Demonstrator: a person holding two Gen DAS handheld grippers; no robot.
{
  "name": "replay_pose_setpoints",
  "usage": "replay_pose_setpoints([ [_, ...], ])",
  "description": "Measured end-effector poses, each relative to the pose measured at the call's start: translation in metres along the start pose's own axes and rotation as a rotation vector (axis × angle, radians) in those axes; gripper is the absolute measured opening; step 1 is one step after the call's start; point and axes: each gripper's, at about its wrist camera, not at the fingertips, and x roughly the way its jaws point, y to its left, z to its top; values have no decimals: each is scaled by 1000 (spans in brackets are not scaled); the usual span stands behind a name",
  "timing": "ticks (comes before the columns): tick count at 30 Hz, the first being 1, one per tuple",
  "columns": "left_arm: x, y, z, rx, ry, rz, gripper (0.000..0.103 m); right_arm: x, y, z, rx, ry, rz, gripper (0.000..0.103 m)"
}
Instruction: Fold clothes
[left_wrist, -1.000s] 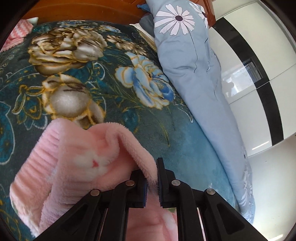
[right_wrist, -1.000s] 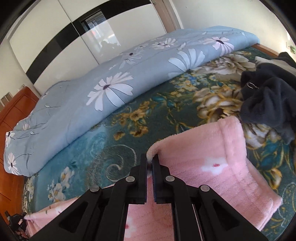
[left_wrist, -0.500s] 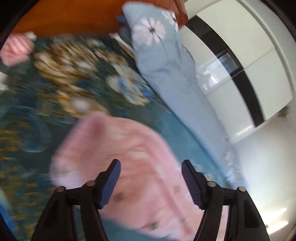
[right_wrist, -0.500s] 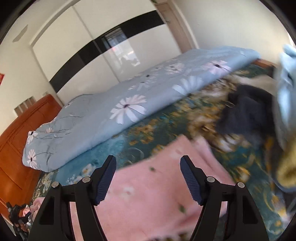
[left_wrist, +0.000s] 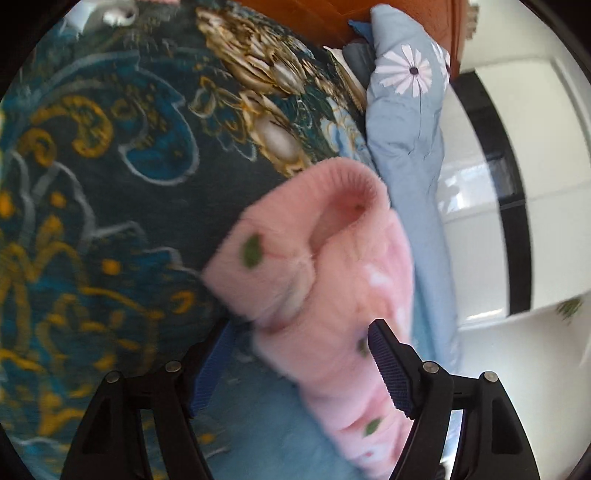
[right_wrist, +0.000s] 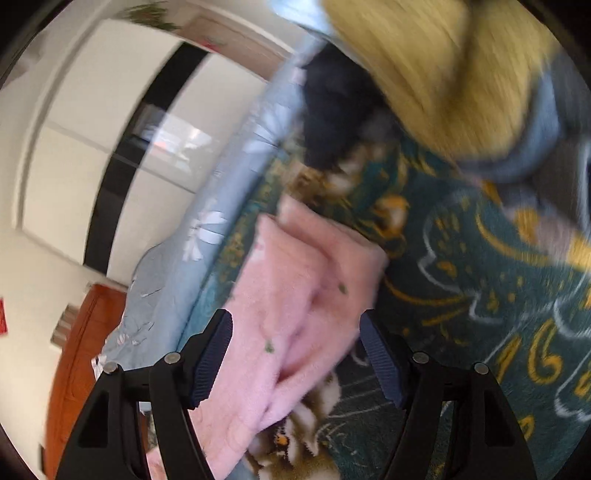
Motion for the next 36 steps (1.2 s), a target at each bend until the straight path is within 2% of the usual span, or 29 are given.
replay_pose_setpoints([
  [2, 12, -4, 0, -1, 1, -7, 78, 8, -2, 0, 4, -1, -8, 73],
  [5, 19, -14, 1, -8, -40, 15, 76, 20, 12, 1, -36, -8, 9, 73],
  [6, 19, -17, 2, -10, -56, 15, 73, 25, 16, 1, -46, -6, 7, 73],
  [7, 18, -19, 2, -11, -80, 21, 68, 31, 20, 1, -56, -3, 5, 73],
  [8, 17, -20, 2, -7, -98, 35, 48, 36, 23, 1, -66, -3, -1, 68],
  [9, 16, -22, 3, 0, -110, 51, 34, 40, 26, 0, -75, -8, -13, 62],
  [11, 13, -26, 5, 15, -128, 66, 28, 48, 30, -3, -87, 8, -66, 15],
  [13, 8, -30, 7, 29, -140, 67, 26, 48, 32, -3, -103, 27, -95, 14],
  [16, -10, -37, 15, 66, -155, 29, 24, 25, 40, 1, -153, 1, -83, 12],
  [20, -42, -42, 26, 112, -176, -17, 23, -17, 39, -3, -188, 9, -28, 12],
  [24, -73, -31, 32, 137, -175, -23, 23, -55, 19, -29, -212, 57, 23, 12],
  [27, -98, -1, 32, 145, -172, 3, 23, -68, -5, -48, -223, 108, -3, 12],
  [31, -100, 34, 32, 98, -147, 59, 24, -78, -38, -58, -182, 120, -72, 12],
  [34, -91, 44, 28, 86, -127, 123, 28, -95, -53, -54, -123, 92, -30, 13],
  [36, -93, 41, 24, 122, -137, 152, 32, -105, -45, -51, -168, 61, -22, 13],
])
